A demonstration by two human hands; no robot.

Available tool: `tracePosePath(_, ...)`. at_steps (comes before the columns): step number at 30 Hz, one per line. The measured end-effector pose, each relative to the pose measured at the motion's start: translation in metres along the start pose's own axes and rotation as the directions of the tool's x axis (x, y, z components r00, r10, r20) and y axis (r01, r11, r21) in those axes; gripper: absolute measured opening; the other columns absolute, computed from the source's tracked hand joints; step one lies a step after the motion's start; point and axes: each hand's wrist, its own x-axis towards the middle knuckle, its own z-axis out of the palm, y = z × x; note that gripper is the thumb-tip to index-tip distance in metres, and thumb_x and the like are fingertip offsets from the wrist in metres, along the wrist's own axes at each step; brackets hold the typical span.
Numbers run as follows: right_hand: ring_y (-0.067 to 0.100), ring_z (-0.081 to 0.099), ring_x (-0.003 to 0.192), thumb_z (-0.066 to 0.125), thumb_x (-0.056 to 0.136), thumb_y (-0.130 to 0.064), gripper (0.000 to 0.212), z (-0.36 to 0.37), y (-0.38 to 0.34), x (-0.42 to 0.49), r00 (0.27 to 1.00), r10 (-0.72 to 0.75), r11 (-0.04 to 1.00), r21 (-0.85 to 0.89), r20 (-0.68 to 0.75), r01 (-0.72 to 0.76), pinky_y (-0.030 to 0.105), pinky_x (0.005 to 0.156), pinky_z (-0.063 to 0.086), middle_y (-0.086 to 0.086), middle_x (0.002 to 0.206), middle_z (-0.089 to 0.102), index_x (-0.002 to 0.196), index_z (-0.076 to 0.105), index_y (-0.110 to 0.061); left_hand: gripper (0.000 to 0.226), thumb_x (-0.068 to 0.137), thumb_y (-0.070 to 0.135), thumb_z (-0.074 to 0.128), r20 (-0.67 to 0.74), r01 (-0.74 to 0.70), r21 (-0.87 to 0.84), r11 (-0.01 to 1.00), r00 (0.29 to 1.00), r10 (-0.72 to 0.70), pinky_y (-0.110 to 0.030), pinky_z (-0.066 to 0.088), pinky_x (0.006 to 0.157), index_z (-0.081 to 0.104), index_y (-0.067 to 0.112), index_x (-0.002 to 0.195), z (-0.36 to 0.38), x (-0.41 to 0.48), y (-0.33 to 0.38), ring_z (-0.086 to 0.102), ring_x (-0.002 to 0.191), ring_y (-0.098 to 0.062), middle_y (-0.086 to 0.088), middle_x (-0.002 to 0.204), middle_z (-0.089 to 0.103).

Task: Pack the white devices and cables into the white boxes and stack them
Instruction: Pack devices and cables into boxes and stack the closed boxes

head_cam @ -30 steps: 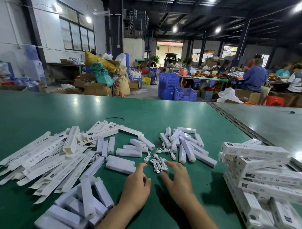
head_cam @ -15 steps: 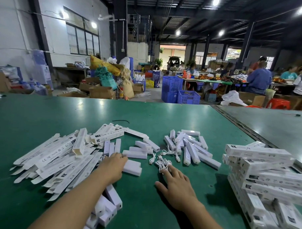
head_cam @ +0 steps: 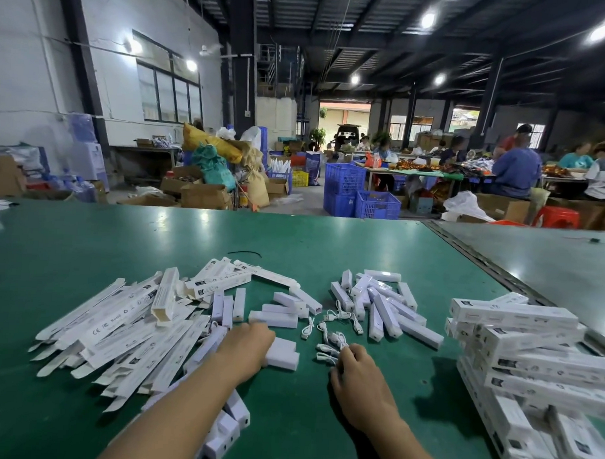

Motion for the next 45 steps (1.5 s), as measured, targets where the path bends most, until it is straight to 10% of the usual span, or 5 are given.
tracePosePath(9,0.027,0.052,0.105,0.037,0.098,-0.011,0.029,-0.001,0.002,0.002,0.992,0.125,0.988,0.084,0.017,-0.126,0.034,0.082,0.038,0.005,0.117,0.054,0.126,0.041,-0.016,0.051,0.097,0.043,0.057,-0.029,-0.003,0.017,1.000,1.000,0.004,-0.049,0.037,0.107,0.044,0.009,0.132,0.000,0.001,0.010,0.040,0.129,-0.028,-0.008,0.136,0.045)
tracePosePath(13,0.028,0.054,0.111,0.046,0.098,-0.023,0.041,-0.005,0.001,0.000,0.992,0.126,0.974,0.191,-0.020,-0.120,0.035,0.088,0.041,0.006,0.127,0.053,0.138,0.037,-0.018,0.032,0.096,0.047,0.055,-0.232,0.006,-0.282,0.959,0.970,-0.074,-0.031,0.040,0.069,0.044,0.021,0.109,-0.008,0.001,0.025,0.055,0.088,-0.019,0.002,0.100,0.058)
tracePosePath(19,0.024,0.049,0.122,0.053,0.096,-0.033,0.054,-0.005,0.005,-0.004,0.998,0.064,0.981,0.185,-0.026,-0.058,0.033,0.097,0.040,0.001,0.138,0.044,0.144,0.034,-0.018,0.032,0.083,0.042,0.074,-0.111,0.023,-0.909,0.417,0.949,-0.296,-0.029,0.044,0.059,0.048,0.024,0.083,-0.001,-0.005,0.053,0.057,0.070,-0.017,0.006,0.085,0.060)
tracePosePath(27,0.020,0.046,0.119,0.045,0.098,-0.037,0.034,0.000,0.007,0.000,0.999,0.034,0.999,0.004,-0.022,-0.034,0.031,0.097,0.038,-0.003,0.129,0.050,0.127,0.053,-0.024,0.029,0.089,0.054,0.063,-0.118,0.102,-0.437,0.894,0.978,-0.169,-0.031,0.039,0.072,0.058,0.027,0.098,0.021,-0.010,0.041,0.050,0.091,-0.017,0.005,0.103,0.060)
tracePosePath(45,0.020,0.046,0.119,0.040,0.098,-0.037,0.036,0.000,0.005,0.000,1.000,0.022,0.999,-0.044,0.010,-0.022,0.033,0.099,0.038,-0.004,0.132,0.048,0.131,0.050,-0.025,0.028,0.101,0.009,0.040,0.136,0.633,-0.168,0.755,0.774,-0.619,-0.035,0.054,0.083,0.056,0.004,0.123,0.019,-0.018,-0.089,0.062,0.105,-0.029,-0.014,0.115,0.061)
